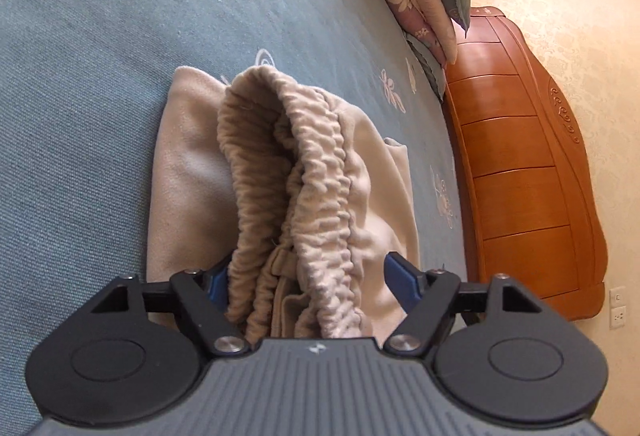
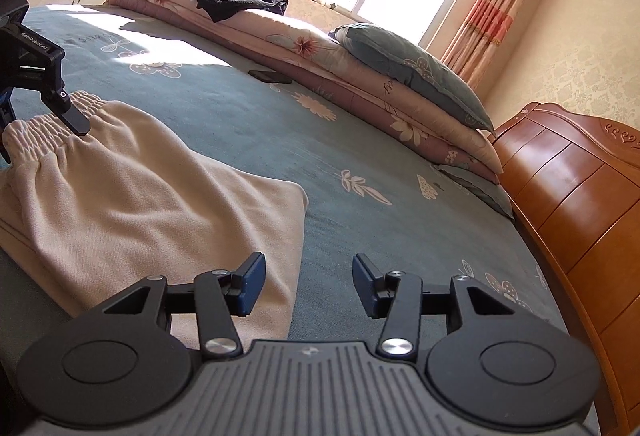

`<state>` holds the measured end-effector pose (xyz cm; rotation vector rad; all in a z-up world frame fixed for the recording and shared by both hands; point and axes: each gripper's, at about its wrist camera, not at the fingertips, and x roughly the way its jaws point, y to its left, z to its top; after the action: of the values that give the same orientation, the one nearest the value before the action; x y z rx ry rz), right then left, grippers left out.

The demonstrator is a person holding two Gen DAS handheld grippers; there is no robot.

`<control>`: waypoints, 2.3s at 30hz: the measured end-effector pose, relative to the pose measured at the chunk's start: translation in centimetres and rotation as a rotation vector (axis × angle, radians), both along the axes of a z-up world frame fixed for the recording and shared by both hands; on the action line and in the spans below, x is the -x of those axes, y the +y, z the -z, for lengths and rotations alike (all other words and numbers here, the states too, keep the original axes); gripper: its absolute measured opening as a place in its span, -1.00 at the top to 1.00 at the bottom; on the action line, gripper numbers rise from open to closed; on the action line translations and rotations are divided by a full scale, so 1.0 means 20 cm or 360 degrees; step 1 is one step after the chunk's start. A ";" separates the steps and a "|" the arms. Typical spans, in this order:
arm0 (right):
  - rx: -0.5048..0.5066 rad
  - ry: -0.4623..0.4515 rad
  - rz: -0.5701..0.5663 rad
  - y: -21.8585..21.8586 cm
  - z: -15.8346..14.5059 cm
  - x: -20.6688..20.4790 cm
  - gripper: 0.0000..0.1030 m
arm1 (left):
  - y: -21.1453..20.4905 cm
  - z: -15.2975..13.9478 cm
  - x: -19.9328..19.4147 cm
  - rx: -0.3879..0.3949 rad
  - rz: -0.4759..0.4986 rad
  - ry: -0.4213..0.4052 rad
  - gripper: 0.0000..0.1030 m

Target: Fold clothes

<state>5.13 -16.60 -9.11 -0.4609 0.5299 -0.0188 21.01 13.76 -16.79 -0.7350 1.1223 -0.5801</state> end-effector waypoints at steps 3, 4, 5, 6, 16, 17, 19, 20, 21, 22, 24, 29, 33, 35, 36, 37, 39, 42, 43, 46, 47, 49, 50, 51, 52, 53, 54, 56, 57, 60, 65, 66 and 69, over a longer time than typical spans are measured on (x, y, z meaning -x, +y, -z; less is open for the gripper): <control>-0.0013 0.0001 -0.0014 0.01 -0.01 0.00 -0.03 | 0.02 -0.10 0.04 0.0019 -0.0004 -0.0061 0.27; -0.0017 -0.0001 -0.0018 0.01 -0.02 0.00 -0.03 | 0.03 -0.12 0.05 0.0015 -0.0011 -0.0063 0.27; -0.0022 -0.0008 -0.0021 0.01 -0.02 0.00 -0.03 | 0.03 -0.13 0.06 0.0009 -0.0020 -0.0057 0.28; -0.0037 -0.0011 -0.0032 0.02 -0.03 0.00 -0.03 | 0.04 -0.15 0.06 0.0002 -0.0029 -0.0051 0.27; -0.0250 0.0157 -0.0338 0.17 0.03 -0.11 0.42 | 0.16 0.02 0.06 0.0085 -0.0077 0.0137 0.05; -0.0262 0.0166 -0.0357 0.19 0.04 -0.13 0.42 | 0.17 0.01 0.07 0.0070 -0.0079 0.0132 0.05; -0.0327 0.0274 -0.0371 0.23 0.11 -0.18 0.42 | 0.20 -0.05 0.11 0.0012 -0.0088 0.0091 0.02; -0.0360 0.0331 -0.0378 0.25 0.14 -0.21 0.42 | 0.21 -0.09 0.13 -0.0034 -0.0093 0.0050 0.01; -0.0362 0.0357 -0.0399 0.27 0.16 -0.18 0.43 | 0.22 -0.13 0.16 -0.0068 -0.0094 0.0003 -0.03; -0.0358 0.0377 -0.0422 0.30 0.19 -0.15 0.39 | 0.22 -0.19 0.18 -0.0089 -0.0080 -0.0068 -0.08; -0.0254 0.0359 -0.0493 0.35 0.20 -0.06 0.40 | 0.17 -0.30 0.20 -0.0130 -0.0033 -0.0217 -0.39; -0.0349 0.0427 -0.0532 0.35 0.18 -0.01 0.40 | -0.15 -0.45 0.14 -0.0247 0.0182 -0.0559 -0.50; -0.0426 0.0427 -0.0478 0.31 0.14 0.01 0.41 | -0.38 -0.35 0.11 -0.0429 0.0364 -0.0596 -0.50; -0.0379 0.0376 -0.0441 0.27 0.11 0.04 0.34 | -0.39 -0.30 0.17 -0.0488 0.0400 -0.0604 -0.49; -0.0365 0.0344 -0.0393 0.24 0.09 0.05 0.23 | -0.36 -0.28 0.21 -0.0479 0.0406 -0.0598 -0.49; -0.0387 0.0315 -0.0330 0.17 0.07 0.06 0.17 | -0.33 -0.27 0.24 -0.0476 0.0394 -0.0596 -0.48; -0.0467 0.0268 -0.0197 0.02 0.03 0.06 0.03 | -0.26 -0.27 0.27 -0.0448 0.0365 -0.0573 -0.39; -0.0696 0.0263 -0.0001 -0.25 -0.01 0.05 0.01 | -0.20 -0.30 0.32 -0.0473 0.0342 -0.0566 -0.39; -0.0795 0.0271 0.0056 -0.34 -0.01 0.05 0.00 | -0.21 -0.33 0.33 -0.0518 0.0328 -0.0571 -0.38; -0.1190 0.0330 0.0071 -0.52 0.00 0.04 -0.08 | -0.28 -0.43 0.39 -0.0641 0.0324 -0.0679 -0.47; -0.1324 0.0348 0.0059 -0.57 0.01 0.04 -0.22 | -0.31 -0.45 0.39 -0.0674 0.0338 -0.0705 -0.50; -0.1485 0.0405 -0.0026 -0.57 0.03 0.01 -0.36 | -0.39 -0.45 0.39 -0.0736 0.0372 -0.0717 -0.50; -0.1521 0.0444 -0.0062 -0.55 0.05 0.00 -0.38 | -0.41 -0.42 0.38 -0.0761 0.0384 -0.0682 -0.50; -0.1526 0.0499 -0.0094 -0.51 0.07 -0.02 -0.40 | -0.43 -0.40 0.37 -0.0784 0.0396 -0.0641 -0.50; -0.1507 0.0548 -0.0090 -0.47 0.10 -0.04 -0.39 | -0.44 -0.36 0.36 -0.0819 0.0388 -0.0605 -0.50; -0.1480 0.0599 -0.0056 -0.44 0.14 -0.06 -0.40 | -0.44 -0.33 0.36 -0.0842 0.0376 -0.0590 -0.50; -0.1457 0.0663 -0.0024 -0.42 0.19 -0.07 -0.40 | -0.43 -0.32 0.37 -0.0831 0.0366 -0.0598 -0.52; -0.1474 0.0685 0.0006 -0.43 0.24 -0.05 -0.37 | -0.41 -0.31 0.37 -0.0804 0.0343 -0.0585 -0.52; -0.1506 0.0669 -0.0004 -0.45 0.23 -0.03 -0.37 | -0.40 -0.32 0.37 -0.0800 0.0336 -0.0570 -0.52; -0.1444 0.0530 0.0062 -0.55 0.15 0.05 -0.45 | -0.40 -0.34 0.36 -0.0786 0.0309 -0.0533 -0.52; -0.1307 0.0305 0.0165 -0.65 0.06 0.13 -0.56 | -0.48 -0.43 0.39 -0.0907 0.0293 -0.0673 -0.57; -0.1270 0.0297 0.0161 -0.63 0.06 0.12 -0.56 | -0.49 -0.42 0.38 -0.0939 0.0301 -0.0657 -0.59; -0.1186 0.0328 0.0104 -0.53 0.09 0.09 -0.60 | -0.48 -0.32 0.36 -0.1011 0.0317 -0.0566 -0.60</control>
<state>3.36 -27.23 -10.97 0.2864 0.7082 0.1614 13.88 4.19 -10.31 0.0306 0.9696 -0.4576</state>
